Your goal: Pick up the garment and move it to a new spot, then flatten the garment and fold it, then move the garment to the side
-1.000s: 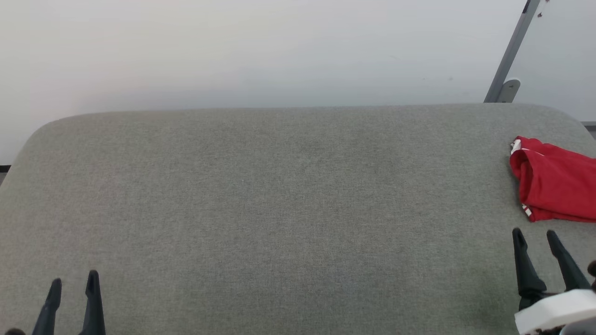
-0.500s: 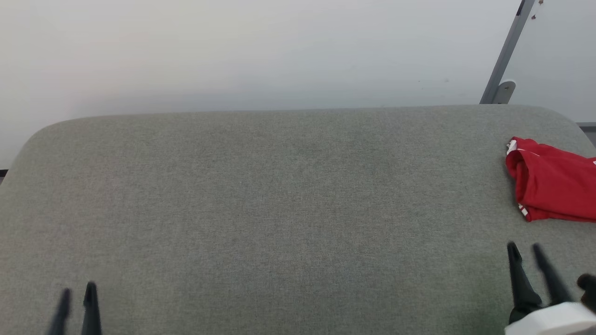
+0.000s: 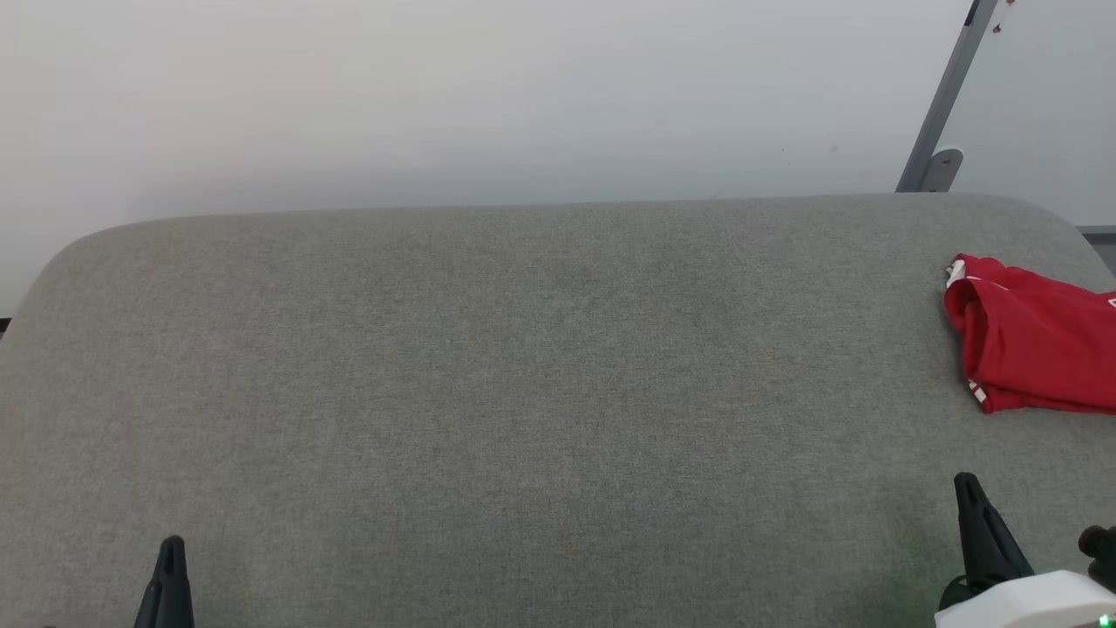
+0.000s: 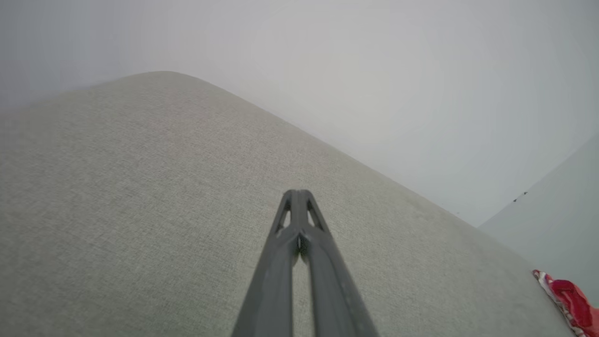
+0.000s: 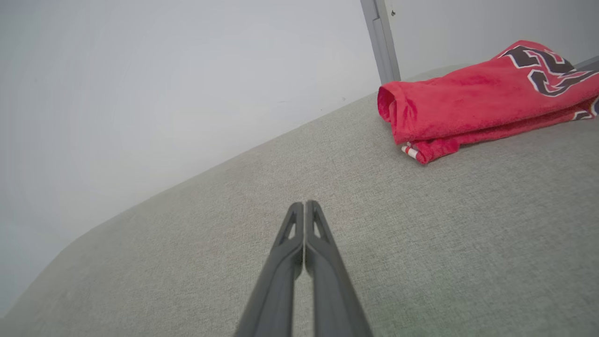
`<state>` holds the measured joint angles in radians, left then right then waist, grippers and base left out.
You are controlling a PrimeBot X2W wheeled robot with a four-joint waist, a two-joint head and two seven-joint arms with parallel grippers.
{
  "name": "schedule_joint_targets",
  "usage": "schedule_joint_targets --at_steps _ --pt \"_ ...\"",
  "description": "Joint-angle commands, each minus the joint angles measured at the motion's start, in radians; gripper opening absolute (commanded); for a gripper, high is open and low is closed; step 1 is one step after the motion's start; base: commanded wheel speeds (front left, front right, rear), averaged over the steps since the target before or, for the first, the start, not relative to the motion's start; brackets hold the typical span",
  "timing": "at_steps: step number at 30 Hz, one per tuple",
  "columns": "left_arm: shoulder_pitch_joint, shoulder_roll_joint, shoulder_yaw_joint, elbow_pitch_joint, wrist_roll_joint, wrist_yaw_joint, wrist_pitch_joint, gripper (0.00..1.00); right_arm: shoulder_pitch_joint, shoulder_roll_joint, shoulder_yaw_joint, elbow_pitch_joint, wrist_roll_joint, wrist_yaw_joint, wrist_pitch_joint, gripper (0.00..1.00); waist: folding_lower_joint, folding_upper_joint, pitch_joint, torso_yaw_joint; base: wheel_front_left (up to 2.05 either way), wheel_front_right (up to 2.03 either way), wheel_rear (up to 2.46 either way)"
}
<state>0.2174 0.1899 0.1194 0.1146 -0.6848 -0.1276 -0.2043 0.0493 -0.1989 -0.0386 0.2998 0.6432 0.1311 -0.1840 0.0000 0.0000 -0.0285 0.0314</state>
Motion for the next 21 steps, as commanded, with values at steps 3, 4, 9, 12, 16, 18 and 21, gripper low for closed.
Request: schedule_joint_targets --at_steps 3,4,9,12,16,18,21 --pt "-0.042 0.001 0.004 -0.005 -0.063 -0.001 0.020 0.00 -0.036 0.002 -0.011 -0.020 0.066 0.000 0.019 0.00 0.0000 0.0000 0.001 -0.001 0.00 0.00 0.00" --pt "-0.047 -0.001 0.004 -0.003 -0.076 -0.001 0.025 0.00 -0.038 0.004 -0.012 -0.020 0.080 0.000 0.023 0.00 0.0000 0.0000 0.001 -0.001 0.00 0.00 0.00" --pt "-0.072 -0.012 0.003 0.009 -0.151 -0.001 0.050 0.00 -0.049 0.017 -0.017 -0.024 0.158 0.000 0.047 0.00 0.0000 0.0000 0.003 -0.003 0.00 0.00 0.00" --pt "-0.084 -0.018 0.003 0.014 -0.186 -0.001 0.063 0.00 -0.055 0.022 -0.020 -0.026 0.195 0.000 0.058 0.00 0.0000 0.0000 0.004 -0.004 0.00 0.00 0.00" --pt "-0.100 -0.025 0.002 0.021 -0.233 -0.001 0.078 0.00 -0.061 0.030 -0.023 -0.028 0.243 0.000 0.073 0.00 0.0000 0.0000 0.005 -0.005 0.00 0.00 0.00" --pt "-0.107 -0.029 0.002 0.024 -0.254 -0.001 0.086 0.00 -0.065 0.034 -0.024 -0.029 0.266 0.000 0.080 0.00 0.0000 0.0000 0.005 -0.005 0.00 0.00 0.00" --pt "-0.118 -0.034 0.002 0.030 -0.287 -0.002 0.097 0.00 -0.070 0.039 -0.027 -0.031 0.300 0.000 0.091 0.00 0.0000 0.0000 0.006 -0.006 0.00 0.00 0.00"
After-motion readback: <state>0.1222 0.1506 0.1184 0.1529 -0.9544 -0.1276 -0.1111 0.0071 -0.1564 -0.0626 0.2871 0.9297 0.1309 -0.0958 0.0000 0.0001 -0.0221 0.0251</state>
